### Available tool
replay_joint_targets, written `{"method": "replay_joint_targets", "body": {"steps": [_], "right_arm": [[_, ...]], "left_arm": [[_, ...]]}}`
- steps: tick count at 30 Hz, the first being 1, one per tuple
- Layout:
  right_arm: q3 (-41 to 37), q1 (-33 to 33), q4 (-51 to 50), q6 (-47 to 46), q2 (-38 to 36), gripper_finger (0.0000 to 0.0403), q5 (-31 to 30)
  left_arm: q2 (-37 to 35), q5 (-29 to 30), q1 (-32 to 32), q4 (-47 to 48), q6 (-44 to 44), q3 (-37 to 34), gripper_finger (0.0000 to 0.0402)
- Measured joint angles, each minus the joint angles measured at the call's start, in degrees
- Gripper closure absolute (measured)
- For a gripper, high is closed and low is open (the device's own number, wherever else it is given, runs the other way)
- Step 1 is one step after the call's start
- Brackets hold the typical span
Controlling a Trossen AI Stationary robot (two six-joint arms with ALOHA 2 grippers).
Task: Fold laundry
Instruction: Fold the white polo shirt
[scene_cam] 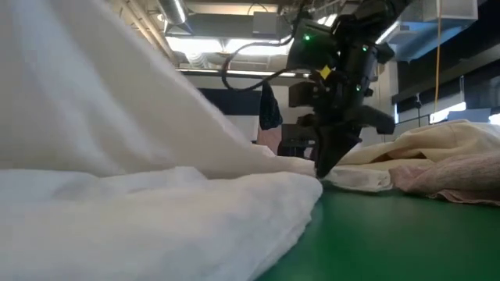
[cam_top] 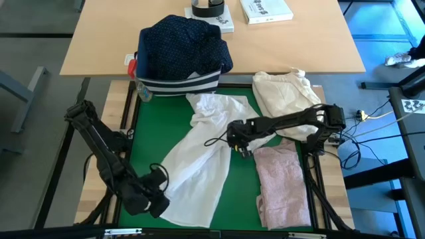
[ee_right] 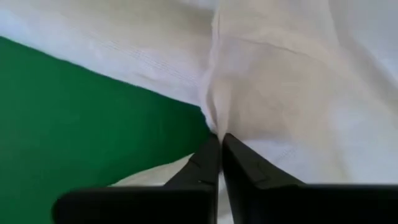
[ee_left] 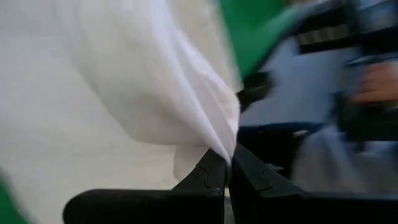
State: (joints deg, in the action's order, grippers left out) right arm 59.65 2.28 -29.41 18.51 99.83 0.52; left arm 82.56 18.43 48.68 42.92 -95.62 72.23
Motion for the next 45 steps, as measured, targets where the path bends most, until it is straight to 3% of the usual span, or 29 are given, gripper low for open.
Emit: {"method": "replay_joint_targets", "body": {"steps": [9, 16, 24, 30, 39, 45], "right_arm": [[2.61, 0.33, -6.89, 4.63, -4.08, 0.0394, 0.09], [2.59, 3.69, -11.67, 7.11, -7.87, 0.0399, 0.51], [2.57, 6.96, -16.46, 10.55, -11.25, 0.0401, 1.49], [2.55, 7.13, -16.62, 10.51, -11.61, 0.0401, 3.17], [2.54, 7.13, -16.70, 10.43, -11.58, 0.0400, 4.62], [2.53, 7.13, -17.11, 8.59, -11.58, 0.0391, 4.65]], "left_arm": [[3.95, 3.53, -0.04, -20.31, 4.22, 0.23, 0.0401], [12.50, 3.50, -1.65, -33.70, 5.44, 0.23, 0.0401], [22.44, 2.30, -5.16, -57.64, 12.29, 0.23, 0.0401], [27.73, -0.60, -5.88, -55.53, 10.20, 0.21, 0.0399], [27.69, -1.04, -6.10, -54.25, 5.27, 0.19, 0.0388], [27.74, -15.81, -6.84, -50.54, -3.42, 0.19, 0.0347]]}}
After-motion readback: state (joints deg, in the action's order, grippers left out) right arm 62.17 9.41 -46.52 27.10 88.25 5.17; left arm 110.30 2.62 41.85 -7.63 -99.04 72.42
